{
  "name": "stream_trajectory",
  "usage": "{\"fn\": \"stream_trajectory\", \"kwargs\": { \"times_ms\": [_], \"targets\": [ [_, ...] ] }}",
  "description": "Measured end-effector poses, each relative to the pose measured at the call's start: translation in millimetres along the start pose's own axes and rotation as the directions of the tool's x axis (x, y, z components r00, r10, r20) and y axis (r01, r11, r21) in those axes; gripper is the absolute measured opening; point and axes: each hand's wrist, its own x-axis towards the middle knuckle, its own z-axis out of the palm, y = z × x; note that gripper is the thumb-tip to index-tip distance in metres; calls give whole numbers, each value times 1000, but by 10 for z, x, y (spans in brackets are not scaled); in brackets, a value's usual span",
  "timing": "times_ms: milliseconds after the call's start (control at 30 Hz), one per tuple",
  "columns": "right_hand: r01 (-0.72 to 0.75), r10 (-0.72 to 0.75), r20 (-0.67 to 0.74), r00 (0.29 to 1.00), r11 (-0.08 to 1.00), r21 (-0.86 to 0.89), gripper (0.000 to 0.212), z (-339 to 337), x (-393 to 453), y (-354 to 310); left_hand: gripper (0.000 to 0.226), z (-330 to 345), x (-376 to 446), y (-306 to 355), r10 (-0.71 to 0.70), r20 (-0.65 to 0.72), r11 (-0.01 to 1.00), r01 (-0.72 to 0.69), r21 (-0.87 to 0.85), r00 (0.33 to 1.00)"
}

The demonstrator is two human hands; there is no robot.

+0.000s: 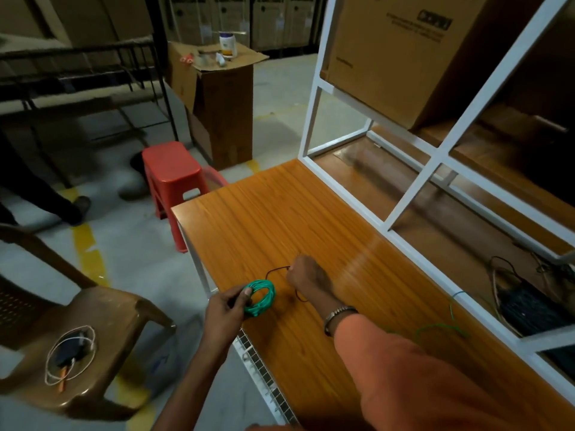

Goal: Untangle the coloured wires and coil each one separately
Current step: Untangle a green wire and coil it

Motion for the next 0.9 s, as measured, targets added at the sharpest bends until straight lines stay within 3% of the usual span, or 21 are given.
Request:
{"fn": "stream_trajectory", "kwargs": {
  "times_ms": [133,233,300,400,500,633,700,800,900],
  "targets": [
    [-55,41,110,993,990,128,8,-41,101,20,23,58,70,-4,-38,47,999,38,-15,998],
    [-85,70,58,996,937,338,20,-224,89,182,24,129,151,37,-34,57,999,36,-26,998],
    [-78,88,6,996,845,529,25,-351,10,380,21,209,185,83,-28,84,998,33,-50,996],
    [-100,174,-12,985,617,780,15,-473,-166,697,21,398,219,137,-15,135,999,21,-44,991],
    [-151,207,70,976,407,901,7,-436,-294,945,20,638,205,174,-33,194,998,44,-50,980],
    [-182,221,218,951,-170,968,16,-417,-444,1217,23,871,143,217,-49,261,997,62,-42,964],
    [-174,221,273,936,-382,908,12,-404,-515,1323,23,928,116,208,-52,271,997,66,-43,961],
    [-140,243,308,920,-531,836,9,-360,-637,1436,22,981,38,190,-51,278,997,64,-40,959],
    [-139,269,309,912,-506,851,11,-348,-782,1480,23,1030,-42,144,-35,275,999,44,-25,961]
  ]
}}
